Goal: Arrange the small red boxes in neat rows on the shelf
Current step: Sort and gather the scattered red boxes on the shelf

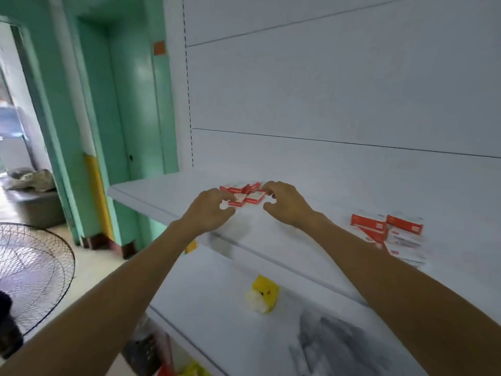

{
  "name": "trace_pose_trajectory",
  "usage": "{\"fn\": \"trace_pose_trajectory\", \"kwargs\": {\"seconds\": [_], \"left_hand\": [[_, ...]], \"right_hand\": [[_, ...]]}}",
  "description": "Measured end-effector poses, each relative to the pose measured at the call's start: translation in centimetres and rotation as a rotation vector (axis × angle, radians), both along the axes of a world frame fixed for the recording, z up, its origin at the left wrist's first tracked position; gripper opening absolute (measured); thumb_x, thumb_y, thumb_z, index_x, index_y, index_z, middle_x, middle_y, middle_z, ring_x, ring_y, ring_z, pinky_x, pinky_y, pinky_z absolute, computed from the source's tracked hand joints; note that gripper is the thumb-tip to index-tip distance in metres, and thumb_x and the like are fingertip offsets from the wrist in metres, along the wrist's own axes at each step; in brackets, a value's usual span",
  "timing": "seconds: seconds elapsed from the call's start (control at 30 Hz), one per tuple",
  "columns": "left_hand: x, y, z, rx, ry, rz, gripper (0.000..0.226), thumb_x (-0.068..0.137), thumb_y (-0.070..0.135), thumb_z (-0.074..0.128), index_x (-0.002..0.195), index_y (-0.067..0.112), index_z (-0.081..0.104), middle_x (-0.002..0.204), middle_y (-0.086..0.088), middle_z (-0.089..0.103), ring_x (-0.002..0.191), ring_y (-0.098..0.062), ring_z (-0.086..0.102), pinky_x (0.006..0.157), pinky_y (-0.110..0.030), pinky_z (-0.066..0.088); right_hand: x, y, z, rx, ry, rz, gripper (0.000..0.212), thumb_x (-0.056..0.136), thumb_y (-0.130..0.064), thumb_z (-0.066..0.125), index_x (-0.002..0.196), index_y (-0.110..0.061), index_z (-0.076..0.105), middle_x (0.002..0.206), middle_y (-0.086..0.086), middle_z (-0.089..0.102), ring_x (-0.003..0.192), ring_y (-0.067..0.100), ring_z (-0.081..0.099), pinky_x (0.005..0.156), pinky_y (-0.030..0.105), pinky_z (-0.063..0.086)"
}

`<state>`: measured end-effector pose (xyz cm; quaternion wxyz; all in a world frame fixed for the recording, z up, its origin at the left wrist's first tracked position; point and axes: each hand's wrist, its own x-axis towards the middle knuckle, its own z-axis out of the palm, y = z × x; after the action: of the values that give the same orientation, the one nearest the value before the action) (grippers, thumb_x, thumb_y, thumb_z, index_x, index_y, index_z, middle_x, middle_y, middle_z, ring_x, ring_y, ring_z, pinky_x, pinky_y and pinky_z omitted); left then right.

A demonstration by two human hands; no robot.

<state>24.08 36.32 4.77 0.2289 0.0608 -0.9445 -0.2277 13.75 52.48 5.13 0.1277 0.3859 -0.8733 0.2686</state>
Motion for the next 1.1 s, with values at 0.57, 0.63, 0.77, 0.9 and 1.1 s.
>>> {"fn": "trace_pose_trajectory", "kwargs": {"seconds": [0.57,0.63,0.77,0.9,1.1], "left_hand": [[-6.7,-14.4,-2.9,0.017,-0.02,-0.134,0.027,0.086,0.022,0.059,0.112,0.02,0.061,0.116,-0.005,0.059,0.105,-0.017,0.053,0.083,-0.018,0.033],[-8.4,-15.2,-2.9,0.008,-0.021,-0.156,0.027,0.086,0.023,0.059,0.114,0.02,0.061,0.117,-0.005,0.058,0.106,-0.017,0.053,0.084,-0.018,0.033],[-12.6,-16.6,-1.7,-0.007,-0.028,-0.19,0.029,0.087,0.023,0.058,0.116,0.02,0.059,0.119,-0.005,0.056,0.109,-0.018,0.051,0.085,-0.02,0.034],[-16.6,-17.4,-1.2,-0.021,0.005,-0.244,0.033,0.084,0.027,0.062,0.116,0.021,0.058,0.119,-0.002,0.056,0.109,-0.015,0.05,0.084,-0.019,0.033],[-21.2,-17.4,-1.2,-0.004,-0.033,-0.384,0.049,0.076,0.035,0.069,0.121,0.024,0.054,0.126,0.001,0.054,0.11,-0.013,0.047,0.085,-0.021,0.032]], "right_hand": [[-5.2,-13.3,-1.9,0.028,-0.031,-0.209,0.037,0.085,-0.014,0.053,0.122,-0.01,0.051,0.12,0.012,0.054,0.112,0.025,0.049,0.088,0.033,0.041],[-6.8,-14.0,-1.7,0.022,-0.026,-0.229,0.038,0.085,-0.014,0.053,0.123,-0.011,0.051,0.122,0.011,0.054,0.113,0.024,0.05,0.091,0.034,0.043],[-10.6,-14.7,-0.5,0.013,0.0,-0.262,0.038,0.086,-0.017,0.053,0.123,-0.011,0.051,0.124,0.01,0.053,0.113,0.024,0.051,0.094,0.039,0.045],[-14.1,-15.1,0.4,-0.022,0.007,-0.316,0.036,0.087,-0.017,0.053,0.123,-0.012,0.051,0.124,0.01,0.054,0.109,0.024,0.053,0.093,0.037,0.046],[-16.1,-15.1,0.0,0.062,-0.002,-0.385,0.034,0.088,-0.015,0.051,0.121,-0.014,0.052,0.122,0.009,0.054,0.108,0.024,0.054,0.092,0.038,0.047]]}}
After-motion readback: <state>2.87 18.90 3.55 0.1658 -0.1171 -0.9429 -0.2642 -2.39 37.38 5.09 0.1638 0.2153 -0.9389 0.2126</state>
